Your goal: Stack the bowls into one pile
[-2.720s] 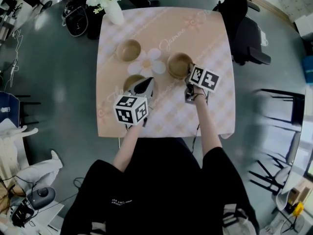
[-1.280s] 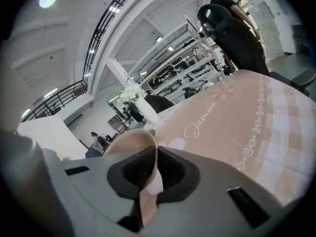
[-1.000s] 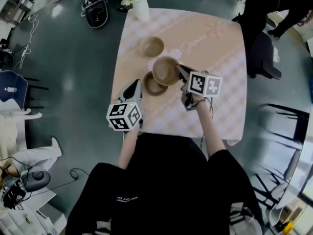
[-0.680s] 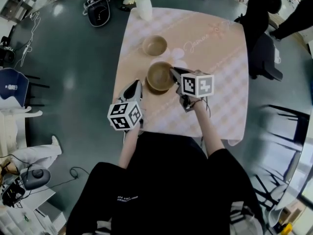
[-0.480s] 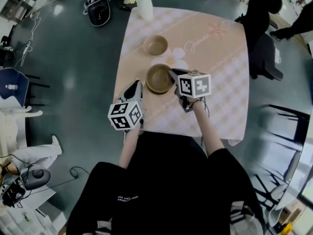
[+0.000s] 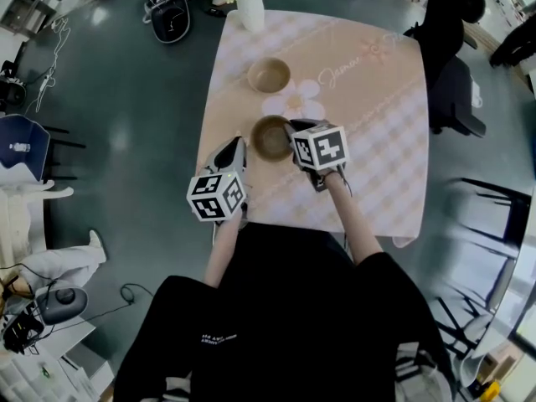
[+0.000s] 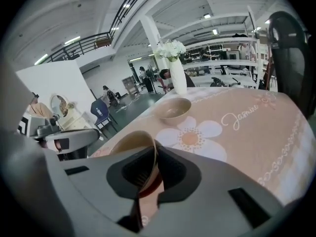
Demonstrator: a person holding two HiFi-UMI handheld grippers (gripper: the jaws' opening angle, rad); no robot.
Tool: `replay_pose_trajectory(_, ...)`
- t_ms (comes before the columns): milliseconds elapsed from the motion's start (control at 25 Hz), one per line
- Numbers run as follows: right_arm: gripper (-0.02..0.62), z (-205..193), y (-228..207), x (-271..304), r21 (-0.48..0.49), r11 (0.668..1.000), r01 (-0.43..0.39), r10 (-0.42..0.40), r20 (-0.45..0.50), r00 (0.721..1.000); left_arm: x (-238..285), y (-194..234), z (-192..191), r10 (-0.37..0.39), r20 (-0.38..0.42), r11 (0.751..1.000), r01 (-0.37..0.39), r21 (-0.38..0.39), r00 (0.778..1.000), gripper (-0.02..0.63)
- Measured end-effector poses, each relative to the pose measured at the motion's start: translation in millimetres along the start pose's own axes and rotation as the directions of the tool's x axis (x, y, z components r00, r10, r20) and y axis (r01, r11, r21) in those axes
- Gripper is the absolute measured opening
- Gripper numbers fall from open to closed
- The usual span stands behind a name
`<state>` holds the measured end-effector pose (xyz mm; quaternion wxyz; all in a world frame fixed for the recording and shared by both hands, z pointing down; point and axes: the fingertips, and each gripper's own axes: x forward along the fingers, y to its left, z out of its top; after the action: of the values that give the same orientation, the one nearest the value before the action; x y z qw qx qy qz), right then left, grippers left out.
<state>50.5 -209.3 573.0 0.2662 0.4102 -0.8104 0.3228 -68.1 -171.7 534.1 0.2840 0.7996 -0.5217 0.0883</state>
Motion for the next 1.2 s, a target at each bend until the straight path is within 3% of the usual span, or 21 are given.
replay_pose_trajectory(280, 0.017, 1.0, -0.2, 3.4, -0.078, 0.995, 0.061, -0.061, 0.004, 0.998, -2.8, 5.0, -0.8, 0.001, -0.001, 1.0, -0.001, -0.009, 1.0, -0.003)
replay_pose_trajectory(560, 0.026, 0.1, -1.2, 6.0, -0.093, 0.993, 0.077, -0.077, 0.011, 0.997, -1.2, 5.1, -1.2, -0.008, -0.006, 1.0, 0.008, -0.004, 1.0, -0.003)
replay_pose_trajectory(880, 0.101, -1.6, -5.2, 11.5, -0.065, 0.993, 0.102, -0.101, 0.03, 0.994, -0.5, 7.6, -4.0, -0.012, -0.012, 1.0, 0.012, -0.005, 1.0, -0.003)
replay_pose_trajectory(1000, 0.123, -5.4, -6.5, 14.4, -0.011, 0.996, 0.089, -0.089, 0.014, 0.996, -0.6, 7.8, -4.1, -0.015, -0.014, 1.0, 0.015, -0.004, 1.0, -0.003)
replay_pose_trajectory(1200, 0.11, -17.7, -7.5, 22.1, 0.058, 0.996, 0.07, -0.069, -0.024, 0.997, -1.1, 7.0, -7.2, -0.024, -0.024, 1.0, 0.024, -0.001, 0.999, -0.002)
